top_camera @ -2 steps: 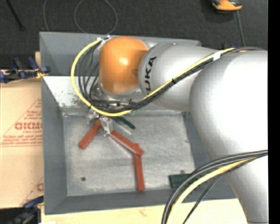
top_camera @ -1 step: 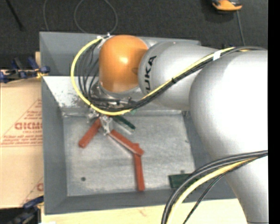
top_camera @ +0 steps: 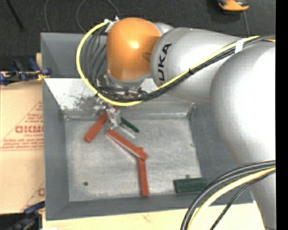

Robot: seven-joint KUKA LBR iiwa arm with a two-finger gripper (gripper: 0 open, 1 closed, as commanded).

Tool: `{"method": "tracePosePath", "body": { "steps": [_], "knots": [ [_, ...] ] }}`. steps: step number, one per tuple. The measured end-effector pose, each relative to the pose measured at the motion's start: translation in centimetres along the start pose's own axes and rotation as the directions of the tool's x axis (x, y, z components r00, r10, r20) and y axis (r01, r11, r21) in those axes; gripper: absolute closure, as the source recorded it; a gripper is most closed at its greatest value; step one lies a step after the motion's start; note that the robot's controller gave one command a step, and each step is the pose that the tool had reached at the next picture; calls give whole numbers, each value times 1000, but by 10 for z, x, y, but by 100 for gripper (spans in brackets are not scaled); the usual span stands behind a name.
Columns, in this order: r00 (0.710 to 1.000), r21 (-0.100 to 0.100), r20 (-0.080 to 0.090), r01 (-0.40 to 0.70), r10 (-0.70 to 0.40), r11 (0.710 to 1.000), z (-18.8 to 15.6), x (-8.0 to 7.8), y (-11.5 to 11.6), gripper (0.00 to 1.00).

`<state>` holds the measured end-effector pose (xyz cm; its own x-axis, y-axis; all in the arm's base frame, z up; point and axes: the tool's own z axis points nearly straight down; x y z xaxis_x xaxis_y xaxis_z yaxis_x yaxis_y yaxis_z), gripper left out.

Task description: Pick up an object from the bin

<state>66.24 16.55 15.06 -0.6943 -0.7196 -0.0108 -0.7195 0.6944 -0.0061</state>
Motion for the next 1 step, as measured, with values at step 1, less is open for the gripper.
{"method": "tracePosePath", "body": {
  "steps": [1],
  "knots": [
    [1000, 0, -1, -7, 7, 1000, -37, -2, -2, 100]
  ]
}}
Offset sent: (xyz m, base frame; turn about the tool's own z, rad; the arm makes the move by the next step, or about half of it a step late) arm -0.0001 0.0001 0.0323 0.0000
